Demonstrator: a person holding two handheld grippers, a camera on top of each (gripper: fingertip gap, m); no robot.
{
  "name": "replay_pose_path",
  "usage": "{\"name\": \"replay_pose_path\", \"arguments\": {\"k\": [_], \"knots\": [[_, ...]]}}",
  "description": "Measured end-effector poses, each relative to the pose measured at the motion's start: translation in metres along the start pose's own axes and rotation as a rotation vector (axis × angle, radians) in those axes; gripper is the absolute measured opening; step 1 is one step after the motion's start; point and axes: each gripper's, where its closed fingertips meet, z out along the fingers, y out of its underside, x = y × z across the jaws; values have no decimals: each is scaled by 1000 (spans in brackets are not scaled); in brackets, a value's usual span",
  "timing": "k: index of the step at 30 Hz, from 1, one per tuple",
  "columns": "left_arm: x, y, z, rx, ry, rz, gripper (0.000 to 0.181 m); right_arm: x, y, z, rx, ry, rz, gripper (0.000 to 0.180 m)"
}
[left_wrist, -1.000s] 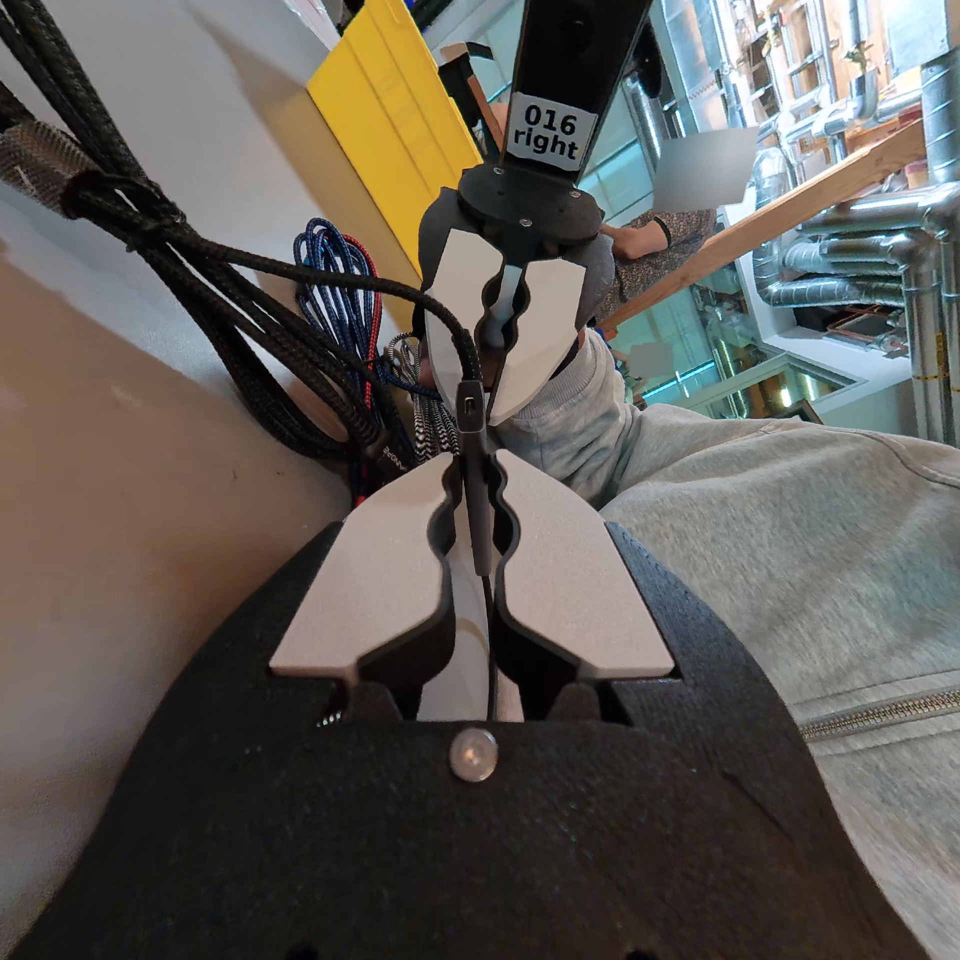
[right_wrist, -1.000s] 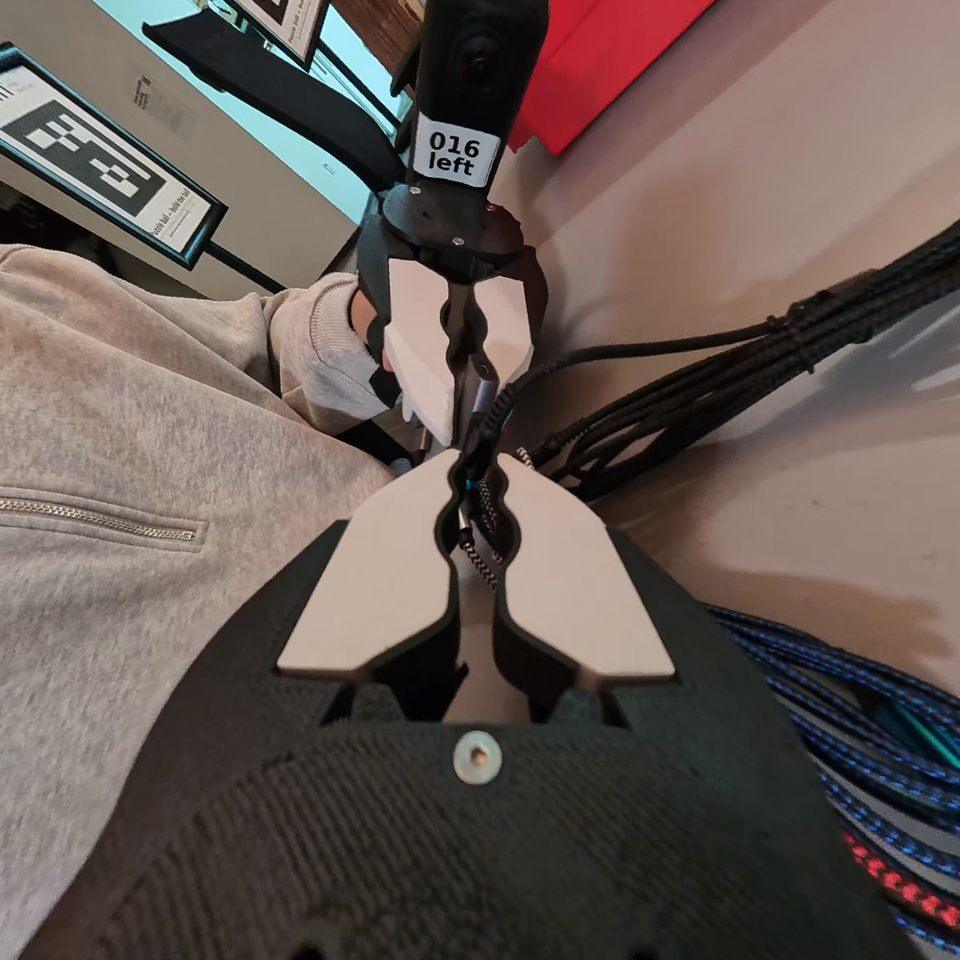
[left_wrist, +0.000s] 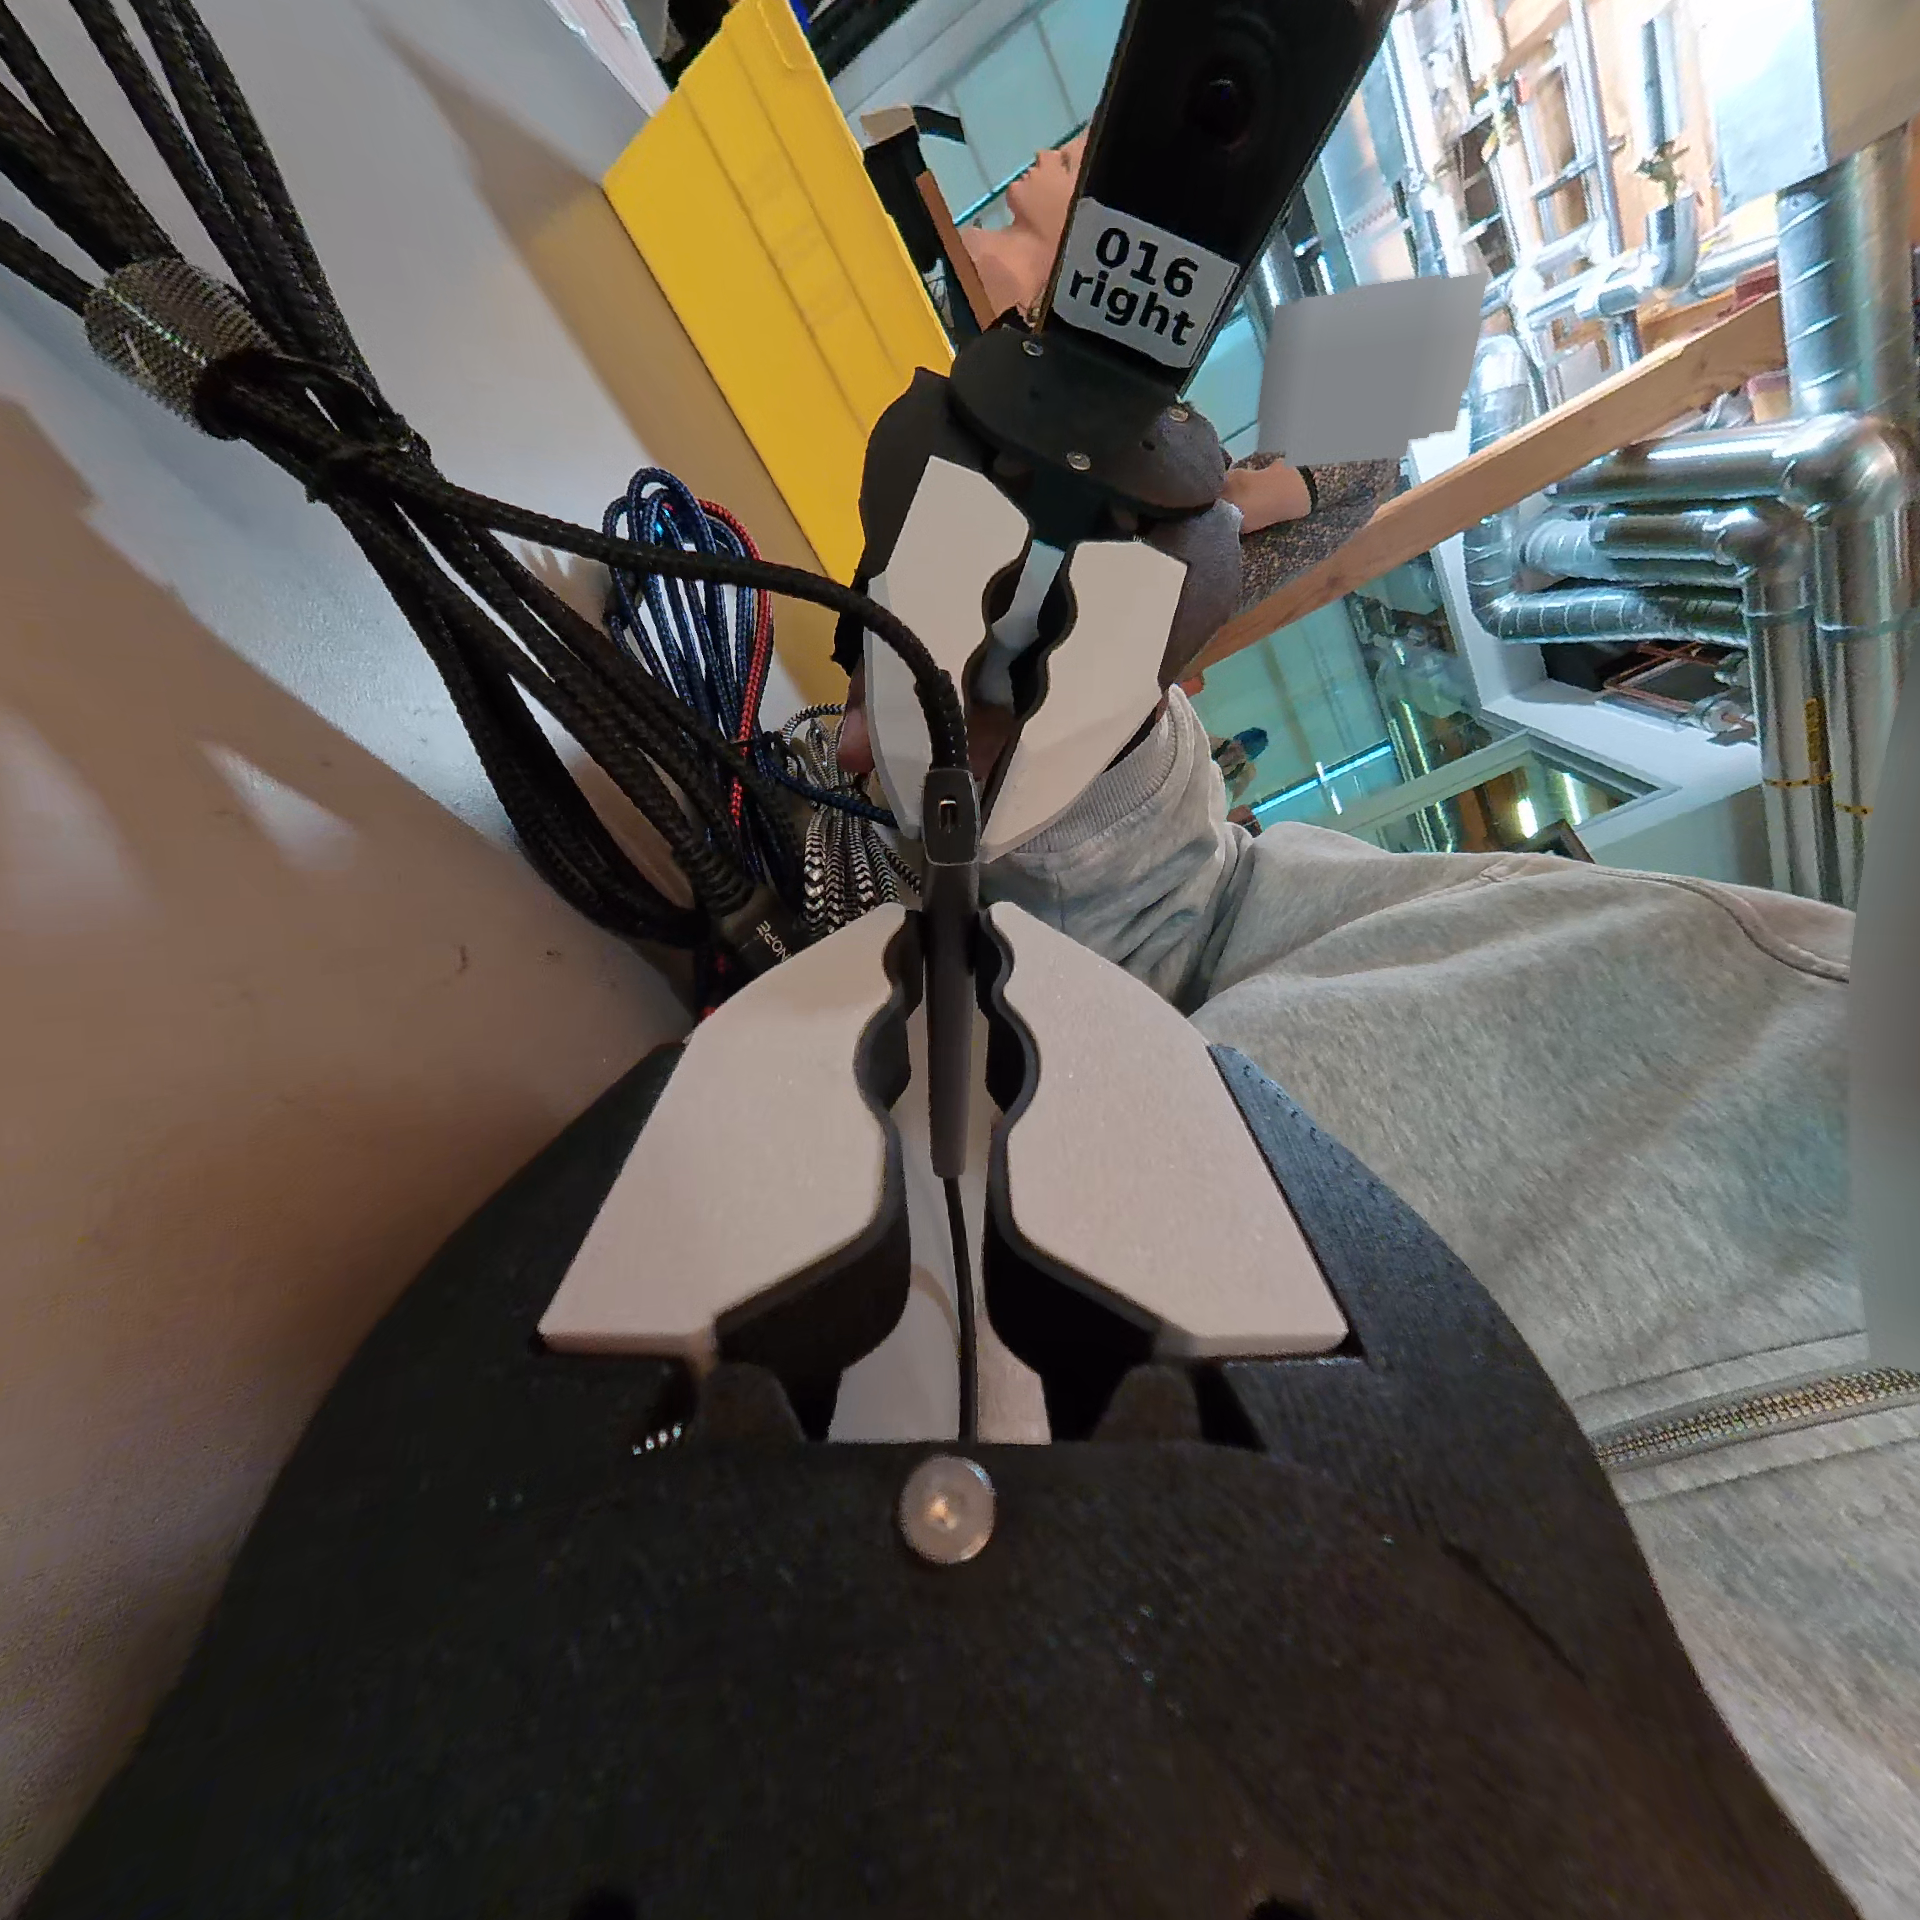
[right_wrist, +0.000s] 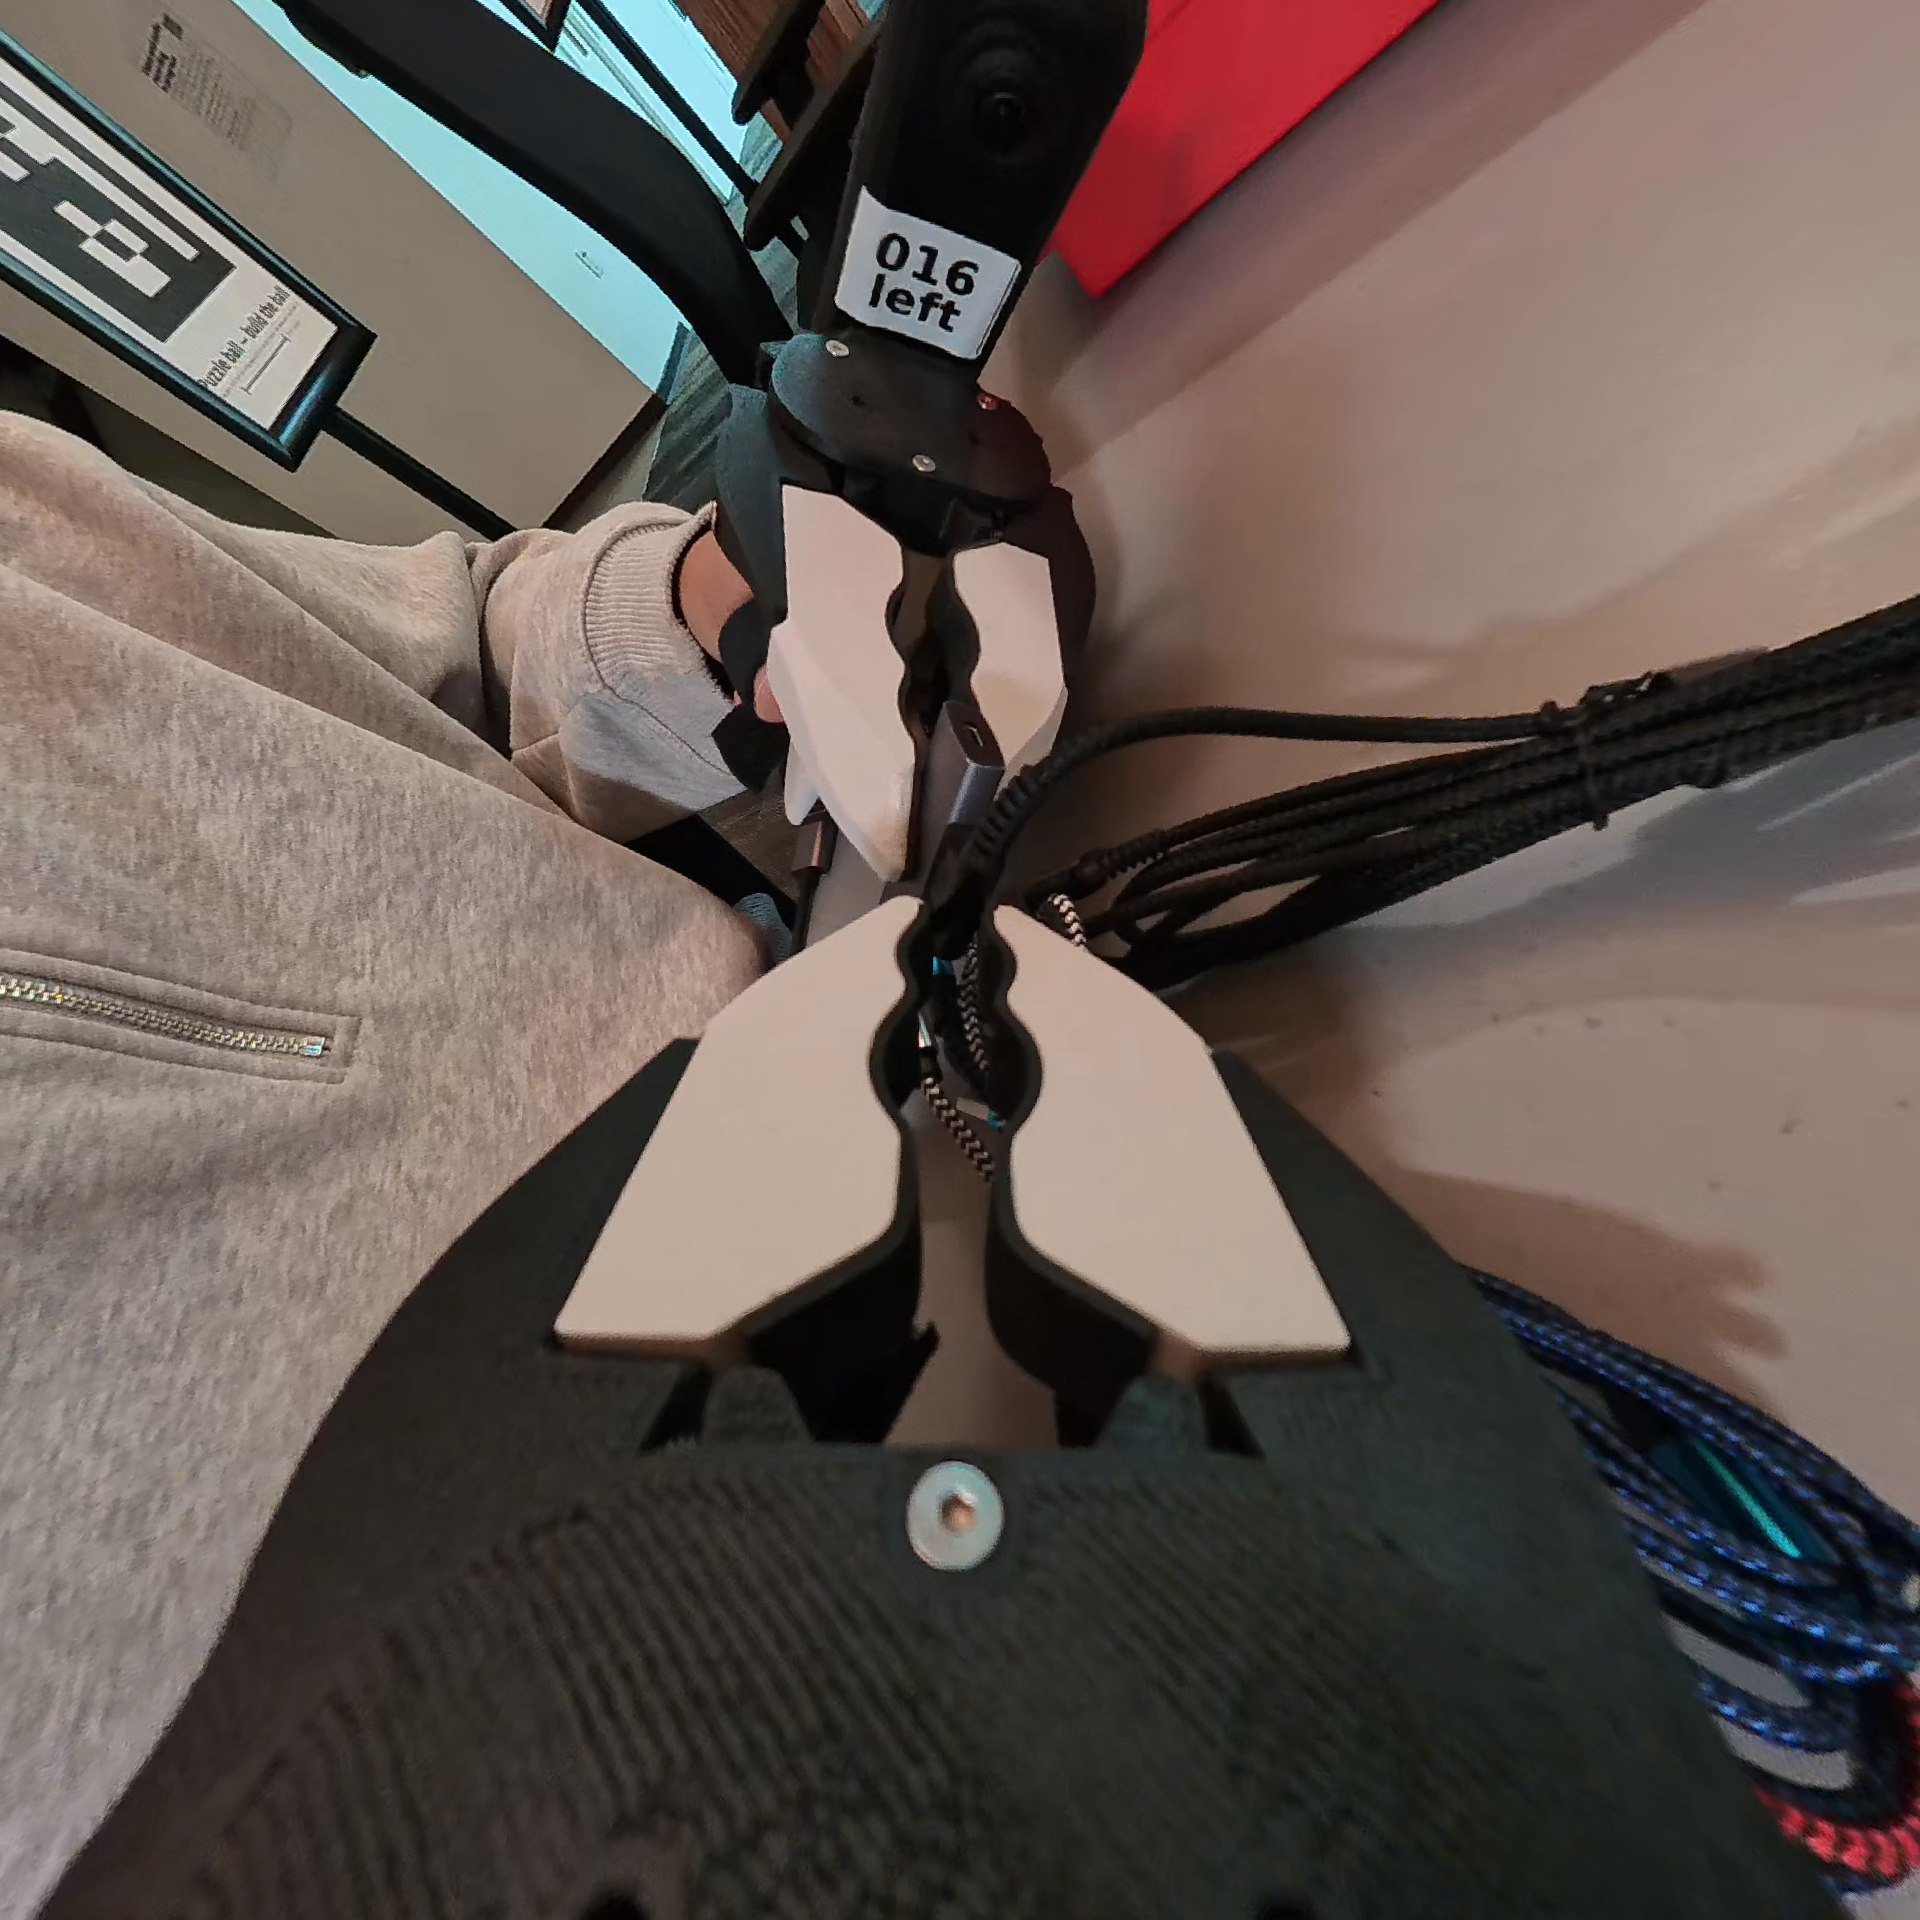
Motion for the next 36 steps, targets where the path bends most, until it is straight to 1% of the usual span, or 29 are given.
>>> {"name": "replay_pose_path", "arguments": {"k": [4,9,15,23,29,36], "knots": [[0,-6,-3,40,18,-40,8,2,-2,-2,16,2,10,8],[-1,-7,-3,50,5,-28,8,3,-2,-2,20,9,11,8],[-1,-1,0,14,1,-14,8,1,4,-2,-43,33,19,8],[0,6,9,-57,-16,35,6,-3,17,-5,-170,83,-30,7],[2,15,17,-129,-1,43,8,-7,27,-10,-328,188,-145,8],[8,29,21,-223,25,54,7,-18,38,-9,-435,189,-233,8]]}}
